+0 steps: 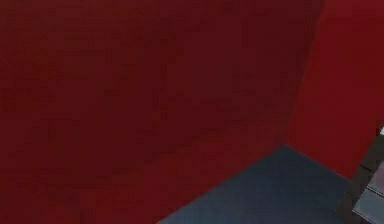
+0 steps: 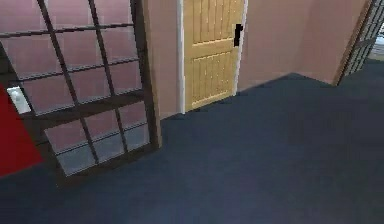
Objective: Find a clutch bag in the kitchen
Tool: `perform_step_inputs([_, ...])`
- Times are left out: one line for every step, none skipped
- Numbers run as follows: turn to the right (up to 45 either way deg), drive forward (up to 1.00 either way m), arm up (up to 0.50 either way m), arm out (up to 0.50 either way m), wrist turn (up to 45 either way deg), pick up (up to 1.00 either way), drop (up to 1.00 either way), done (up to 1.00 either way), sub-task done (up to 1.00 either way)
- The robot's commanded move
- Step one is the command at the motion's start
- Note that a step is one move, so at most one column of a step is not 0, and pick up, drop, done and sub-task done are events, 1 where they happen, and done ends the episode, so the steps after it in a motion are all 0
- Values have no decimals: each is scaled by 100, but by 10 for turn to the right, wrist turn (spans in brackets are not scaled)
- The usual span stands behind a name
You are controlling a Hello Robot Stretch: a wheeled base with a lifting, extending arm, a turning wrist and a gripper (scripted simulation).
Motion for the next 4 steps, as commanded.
perform_step_inputs([0, 40, 0, 0, 0, 0, 0, 0, 0])
perform_step_inputs([-450, 0, 0, 0, 0, 0, 0, 0, 0])
perform_step_inputs([-450, 0, 0, 0, 0, 0, 0, 0, 0])
perform_step_inputs([-270, 0, 0, 0, 0, 0, 0, 0, 0])
